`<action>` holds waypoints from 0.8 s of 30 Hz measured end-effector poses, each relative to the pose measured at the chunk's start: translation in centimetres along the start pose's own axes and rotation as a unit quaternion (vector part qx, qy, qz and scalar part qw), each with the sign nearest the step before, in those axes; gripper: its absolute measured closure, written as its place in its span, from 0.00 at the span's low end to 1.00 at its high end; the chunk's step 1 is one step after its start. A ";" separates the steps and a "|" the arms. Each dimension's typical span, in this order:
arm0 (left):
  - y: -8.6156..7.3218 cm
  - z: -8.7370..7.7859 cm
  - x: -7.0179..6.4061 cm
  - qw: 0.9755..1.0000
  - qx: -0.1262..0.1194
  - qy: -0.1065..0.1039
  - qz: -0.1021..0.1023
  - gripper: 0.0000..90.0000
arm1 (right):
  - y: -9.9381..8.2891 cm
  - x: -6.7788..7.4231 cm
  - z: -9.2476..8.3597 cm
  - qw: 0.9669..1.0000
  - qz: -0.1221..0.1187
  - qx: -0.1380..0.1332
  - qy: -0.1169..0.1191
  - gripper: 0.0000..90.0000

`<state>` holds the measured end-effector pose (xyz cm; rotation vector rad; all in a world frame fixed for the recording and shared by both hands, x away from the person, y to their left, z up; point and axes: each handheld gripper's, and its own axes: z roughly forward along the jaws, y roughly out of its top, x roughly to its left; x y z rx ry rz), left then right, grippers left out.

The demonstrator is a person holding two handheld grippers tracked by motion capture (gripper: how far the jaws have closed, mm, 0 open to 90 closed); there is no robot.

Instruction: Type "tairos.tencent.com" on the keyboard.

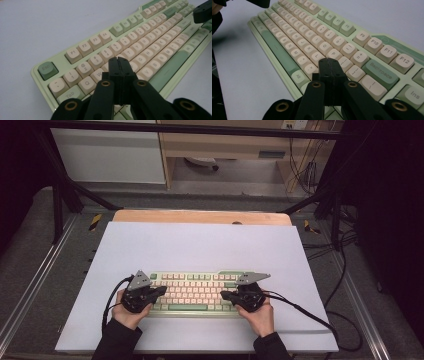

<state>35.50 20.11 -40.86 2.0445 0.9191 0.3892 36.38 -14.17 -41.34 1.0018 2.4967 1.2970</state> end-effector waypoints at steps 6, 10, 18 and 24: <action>0.6 0.9 -0.3 1.000 0.003 -0.003 0.002 1.00 | 0.0 0.0 0.0 1.000 -0.001 0.000 -0.001 1.00; 1.0 1.8 -0.6 1.000 0.006 -0.004 0.004 1.00 | 0.0 0.1 0.0 1.000 0.000 -0.001 0.000 1.00; 1.3 3.1 -1.0 1.000 0.013 -0.004 0.009 1.00 | 0.0 0.1 -0.1 1.000 0.000 -0.003 0.000 1.00; 1.1 3.9 -1.0 1.000 0.019 0.001 0.012 1.00 | 0.0 0.1 0.0 1.000 -0.001 -0.002 0.000 1.00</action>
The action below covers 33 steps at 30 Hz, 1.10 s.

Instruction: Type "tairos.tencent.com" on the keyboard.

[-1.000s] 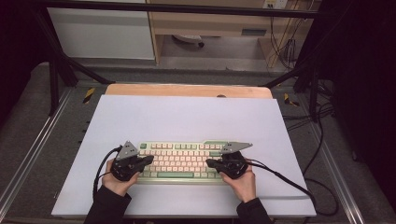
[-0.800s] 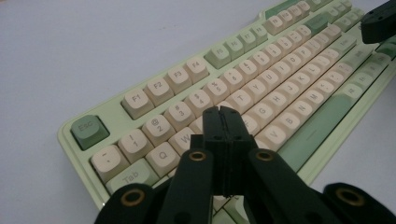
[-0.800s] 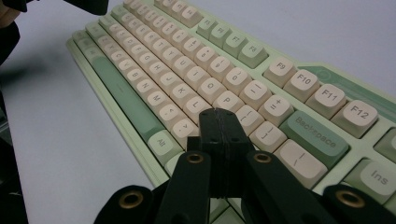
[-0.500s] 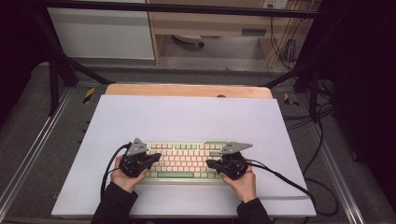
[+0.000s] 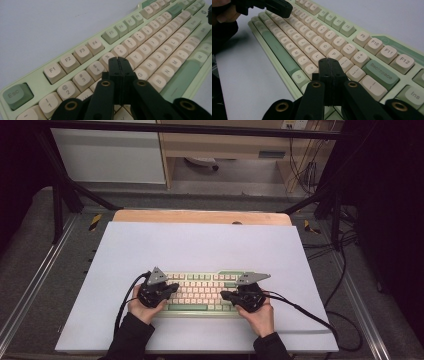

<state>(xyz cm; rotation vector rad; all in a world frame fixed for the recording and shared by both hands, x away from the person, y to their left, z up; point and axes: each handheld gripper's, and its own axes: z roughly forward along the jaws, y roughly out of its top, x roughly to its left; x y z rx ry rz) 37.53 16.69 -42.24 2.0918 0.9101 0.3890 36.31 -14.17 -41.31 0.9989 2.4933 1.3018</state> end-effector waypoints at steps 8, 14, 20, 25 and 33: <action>-0.1 0.5 0.1 1.000 0.001 0.002 -0.002 1.00 | 0.0 0.0 0.1 1.000 -0.001 -0.002 0.000 1.00; -0.1 0.7 0.2 1.000 0.005 0.005 0.000 1.00 | 0.0 0.0 0.1 1.000 -0.001 -0.002 -0.001 1.00; -0.2 0.9 0.1 1.000 0.006 0.004 0.002 1.00 | 0.0 0.0 0.0 1.000 -0.002 -0.003 -0.001 1.00; -0.3 1.0 0.0 1.000 0.008 0.003 0.002 1.00 | -0.1 0.0 0.1 1.000 -0.003 -0.003 -0.001 1.00; -0.2 0.1 0.0 1.000 -0.001 -0.004 0.004 1.00 | -0.1 0.0 0.1 1.000 -0.004 -0.004 -0.001 1.00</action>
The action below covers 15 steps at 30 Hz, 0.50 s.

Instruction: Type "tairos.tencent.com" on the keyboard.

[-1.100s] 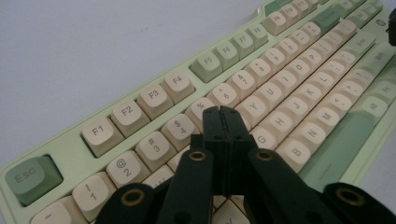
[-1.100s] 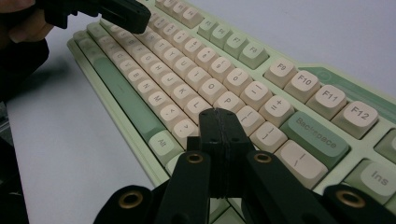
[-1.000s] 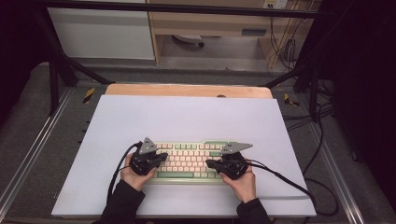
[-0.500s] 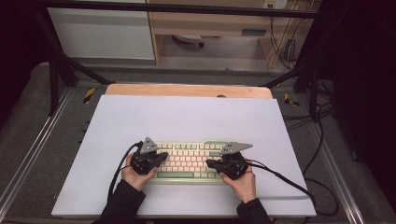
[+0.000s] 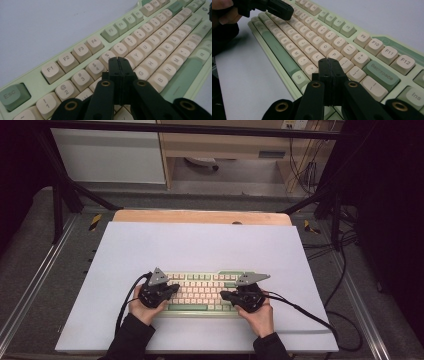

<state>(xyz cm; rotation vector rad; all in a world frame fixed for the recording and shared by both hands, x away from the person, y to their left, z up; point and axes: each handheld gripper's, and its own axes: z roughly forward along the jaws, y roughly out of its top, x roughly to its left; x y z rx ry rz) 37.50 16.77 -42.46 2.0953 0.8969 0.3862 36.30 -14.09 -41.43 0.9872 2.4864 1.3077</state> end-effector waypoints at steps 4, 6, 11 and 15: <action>0.0 -0.4 -0.1 1.000 -0.003 -0.004 0.002 1.00 | 0.0 0.0 -0.1 1.000 0.002 0.000 0.001 1.00; 0.0 -0.6 -0.2 1.000 -0.003 -0.005 0.002 1.00 | 0.1 0.0 -0.1 1.000 0.004 -0.001 0.001 1.00; -0.3 -1.1 0.0 1.000 -0.004 -0.005 0.000 1.00 | 0.1 0.0 -0.1 1.000 0.005 -0.002 0.001 1.00; -0.5 -1.8 0.2 1.000 -0.008 -0.005 -0.004 1.00 | 0.1 0.0 -0.1 1.000 0.004 -0.003 0.001 1.00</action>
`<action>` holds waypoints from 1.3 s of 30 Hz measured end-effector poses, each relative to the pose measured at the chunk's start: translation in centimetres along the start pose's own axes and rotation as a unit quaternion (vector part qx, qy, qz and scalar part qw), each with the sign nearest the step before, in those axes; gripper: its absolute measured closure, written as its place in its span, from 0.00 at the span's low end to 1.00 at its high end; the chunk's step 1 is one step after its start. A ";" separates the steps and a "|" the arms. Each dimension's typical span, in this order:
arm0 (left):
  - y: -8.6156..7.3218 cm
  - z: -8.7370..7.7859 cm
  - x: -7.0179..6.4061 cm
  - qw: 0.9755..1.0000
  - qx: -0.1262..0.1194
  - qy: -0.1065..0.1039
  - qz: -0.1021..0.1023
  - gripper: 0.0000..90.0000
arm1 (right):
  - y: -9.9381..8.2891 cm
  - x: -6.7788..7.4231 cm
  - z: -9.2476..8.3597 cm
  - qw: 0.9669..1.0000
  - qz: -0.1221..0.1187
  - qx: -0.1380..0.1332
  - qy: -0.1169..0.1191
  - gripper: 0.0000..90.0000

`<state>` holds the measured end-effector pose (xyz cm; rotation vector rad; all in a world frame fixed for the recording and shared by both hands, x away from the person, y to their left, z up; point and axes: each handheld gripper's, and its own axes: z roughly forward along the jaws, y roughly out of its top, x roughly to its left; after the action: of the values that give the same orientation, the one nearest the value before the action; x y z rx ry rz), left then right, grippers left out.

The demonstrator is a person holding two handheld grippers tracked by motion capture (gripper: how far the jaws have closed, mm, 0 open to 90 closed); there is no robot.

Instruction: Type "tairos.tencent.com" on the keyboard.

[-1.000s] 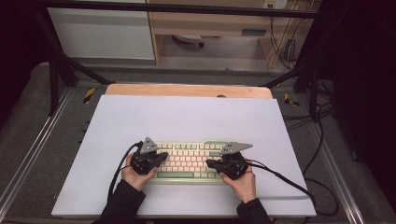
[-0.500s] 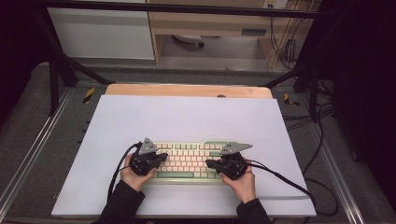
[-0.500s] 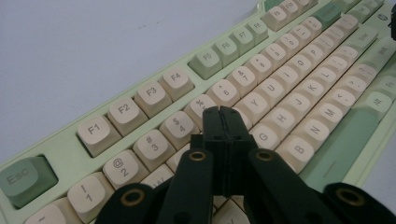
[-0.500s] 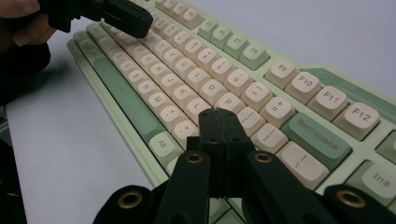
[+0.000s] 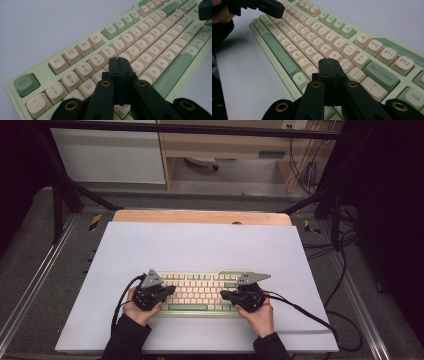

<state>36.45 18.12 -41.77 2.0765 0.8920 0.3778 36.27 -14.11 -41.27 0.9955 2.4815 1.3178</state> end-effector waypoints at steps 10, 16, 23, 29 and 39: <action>-0.4 -0.8 0.4 1.000 -0.002 0.004 -0.003 1.00 | 0.1 0.0 -0.1 1.000 0.002 -0.002 0.000 1.00; -0.9 -1.3 0.5 1.000 0.002 0.007 0.000 1.00 | 0.2 0.0 -0.1 1.000 0.005 -0.005 0.001 1.00; -1.8 -2.3 1.1 1.000 0.001 0.013 -0.007 1.00 | 0.4 0.2 0.3 1.000 0.006 -0.002 0.002 1.00; -2.1 -2.5 1.3 1.000 0.000 0.014 -0.010 1.00 | 0.9 0.4 0.9 1.000 0.009 0.000 0.004 1.00; -2.3 -2.8 1.6 1.000 -0.006 0.013 -0.015 1.00 | 2.1 0.8 2.5 1.000 0.013 -0.002 -0.001 1.00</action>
<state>35.04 21.81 -41.93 2.0493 0.9319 0.3937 37.73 -11.07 -40.99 1.0308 2.4706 1.3280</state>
